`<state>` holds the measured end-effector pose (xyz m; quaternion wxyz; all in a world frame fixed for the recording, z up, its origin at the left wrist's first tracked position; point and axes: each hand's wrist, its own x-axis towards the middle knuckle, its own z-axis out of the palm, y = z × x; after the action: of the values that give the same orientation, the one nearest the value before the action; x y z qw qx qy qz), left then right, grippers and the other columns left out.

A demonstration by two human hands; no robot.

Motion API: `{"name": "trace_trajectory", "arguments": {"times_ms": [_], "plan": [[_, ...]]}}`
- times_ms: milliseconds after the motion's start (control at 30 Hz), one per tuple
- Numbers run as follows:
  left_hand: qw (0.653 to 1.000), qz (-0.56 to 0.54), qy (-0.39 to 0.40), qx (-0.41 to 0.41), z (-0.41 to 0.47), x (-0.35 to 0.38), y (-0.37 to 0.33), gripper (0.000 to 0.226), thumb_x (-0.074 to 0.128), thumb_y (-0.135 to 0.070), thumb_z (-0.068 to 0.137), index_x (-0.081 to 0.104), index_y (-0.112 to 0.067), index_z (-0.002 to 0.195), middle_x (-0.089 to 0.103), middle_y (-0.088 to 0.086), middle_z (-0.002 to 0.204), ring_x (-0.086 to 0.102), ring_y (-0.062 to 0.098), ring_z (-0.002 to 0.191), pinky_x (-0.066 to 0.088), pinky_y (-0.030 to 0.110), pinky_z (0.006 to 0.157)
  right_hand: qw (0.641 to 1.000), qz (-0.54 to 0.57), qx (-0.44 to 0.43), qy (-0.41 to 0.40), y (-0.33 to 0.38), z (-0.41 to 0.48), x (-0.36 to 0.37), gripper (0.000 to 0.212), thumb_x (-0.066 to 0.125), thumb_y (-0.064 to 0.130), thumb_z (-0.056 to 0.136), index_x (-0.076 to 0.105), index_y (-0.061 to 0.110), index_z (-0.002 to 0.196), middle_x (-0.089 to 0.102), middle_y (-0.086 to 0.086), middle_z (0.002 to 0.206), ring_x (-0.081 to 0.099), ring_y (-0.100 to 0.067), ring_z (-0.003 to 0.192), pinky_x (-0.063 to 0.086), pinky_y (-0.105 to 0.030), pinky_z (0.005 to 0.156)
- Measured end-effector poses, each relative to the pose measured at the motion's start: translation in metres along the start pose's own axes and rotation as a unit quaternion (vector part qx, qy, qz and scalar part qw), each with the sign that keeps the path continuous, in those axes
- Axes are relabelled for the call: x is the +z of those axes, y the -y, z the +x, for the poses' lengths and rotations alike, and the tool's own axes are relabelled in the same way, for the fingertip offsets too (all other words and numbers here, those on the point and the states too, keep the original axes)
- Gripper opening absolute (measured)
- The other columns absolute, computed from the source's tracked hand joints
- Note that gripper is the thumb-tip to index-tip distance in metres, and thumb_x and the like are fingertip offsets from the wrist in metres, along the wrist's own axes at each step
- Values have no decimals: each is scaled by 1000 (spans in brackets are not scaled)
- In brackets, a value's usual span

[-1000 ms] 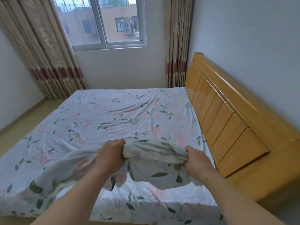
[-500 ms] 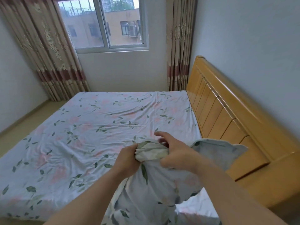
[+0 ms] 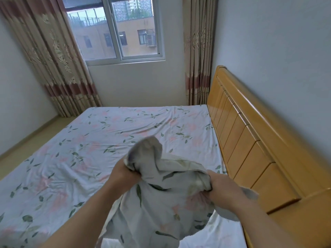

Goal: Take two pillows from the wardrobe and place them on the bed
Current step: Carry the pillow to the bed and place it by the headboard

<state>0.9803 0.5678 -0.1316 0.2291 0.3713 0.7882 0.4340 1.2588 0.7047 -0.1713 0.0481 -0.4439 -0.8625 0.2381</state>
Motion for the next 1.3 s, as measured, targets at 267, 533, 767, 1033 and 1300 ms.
{"name": "trace_trajectory", "arguments": {"times_ms": [267,533,767,1033,1300], "plan": [[994,48,-95,12,22,24,-8,24,70,-11,63,64,-4,85,68,9,78,63,29,74,47,32,58,996,43,-64,-47,-9,41,-19,20,56,24,82,37,30,83,55,5,84,55,-16,73,50,-36,61],[978,156,-133,45,79,58,1,13,52,7,82,49,0,73,56,14,64,47,28,58,30,34,52,996,-14,18,-91,-26,74,-36,24,55,39,84,35,28,91,52,7,85,55,-16,70,42,-35,53],[982,108,-110,110,156,72,-33,21,52,-3,91,41,-9,75,51,10,68,43,28,60,28,37,53,984,-107,114,-82,-35,108,-72,38,64,42,72,38,29,97,56,7,90,61,-20,81,54,-39,67],[969,152,116,153,217,88,-32,16,51,-17,98,38,-26,101,58,6,87,55,21,70,45,36,59,965,-173,195,-26,-38,146,-91,15,59,25,88,50,25,76,59,3,78,58,-16,70,46,-32,60],[808,427,333,230,255,104,-27,52,81,-52,53,50,-34,91,61,-15,90,58,9,85,53,28,72,943,-166,213,193,-50,177,-93,31,70,41,81,49,20,71,52,3,69,48,-17,60,40,-30,58]]}}
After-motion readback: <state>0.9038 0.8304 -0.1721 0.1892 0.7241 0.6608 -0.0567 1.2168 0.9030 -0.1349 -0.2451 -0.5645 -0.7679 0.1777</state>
